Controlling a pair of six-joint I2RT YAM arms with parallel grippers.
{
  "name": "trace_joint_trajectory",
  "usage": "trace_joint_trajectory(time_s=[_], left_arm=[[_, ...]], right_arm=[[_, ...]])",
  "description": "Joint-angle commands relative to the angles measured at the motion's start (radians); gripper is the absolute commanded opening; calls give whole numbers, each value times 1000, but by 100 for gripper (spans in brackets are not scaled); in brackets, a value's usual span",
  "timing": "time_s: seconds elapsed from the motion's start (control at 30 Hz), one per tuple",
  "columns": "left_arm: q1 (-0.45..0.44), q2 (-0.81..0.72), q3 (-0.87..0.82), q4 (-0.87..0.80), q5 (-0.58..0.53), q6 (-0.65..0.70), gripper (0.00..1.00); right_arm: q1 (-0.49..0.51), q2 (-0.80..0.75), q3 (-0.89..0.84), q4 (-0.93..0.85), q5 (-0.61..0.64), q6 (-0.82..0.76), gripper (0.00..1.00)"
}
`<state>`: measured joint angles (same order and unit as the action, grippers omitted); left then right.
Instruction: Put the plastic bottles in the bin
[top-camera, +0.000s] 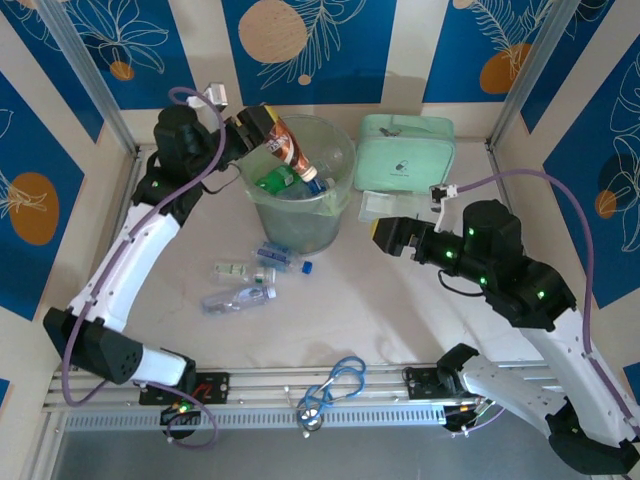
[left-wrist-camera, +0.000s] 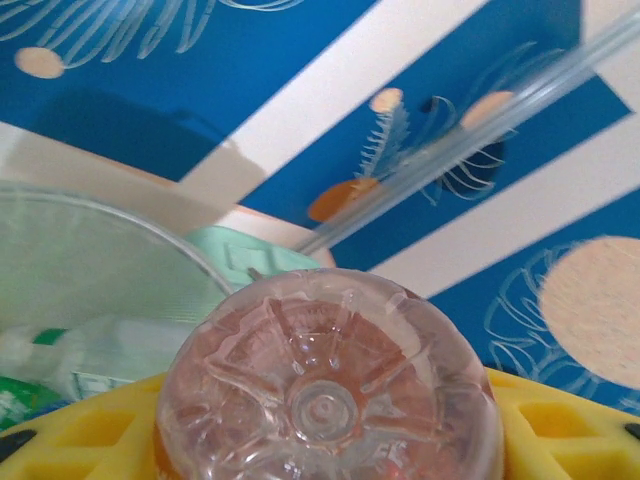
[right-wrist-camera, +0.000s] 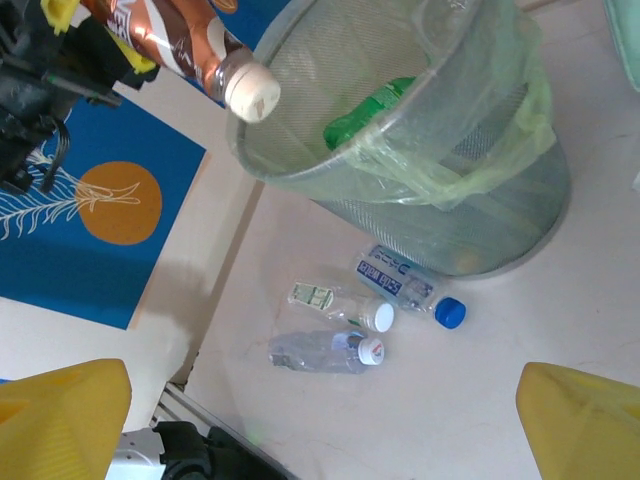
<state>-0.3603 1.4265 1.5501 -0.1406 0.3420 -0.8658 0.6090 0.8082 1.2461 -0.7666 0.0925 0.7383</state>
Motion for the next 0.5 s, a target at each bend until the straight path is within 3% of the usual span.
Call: trace_joint_trajectory(time_s=[0.0, 0.2, 0.37, 0.47], left_arm=[[0, 65, 85, -190, -117, 42, 54], [-1, 140, 149, -291, -133, 31, 54], [-13, 173, 197, -394, -108, 56, 78], [-17, 161, 182, -417, -102, 55, 84]], right_arm=[[-4, 8, -23, -31, 17, 18, 99], [-5, 11, -17, -34, 12, 13, 99], [-5, 16, -16, -30, 9, 12, 99], [-5, 23, -14, -18, -1, 10, 99]])
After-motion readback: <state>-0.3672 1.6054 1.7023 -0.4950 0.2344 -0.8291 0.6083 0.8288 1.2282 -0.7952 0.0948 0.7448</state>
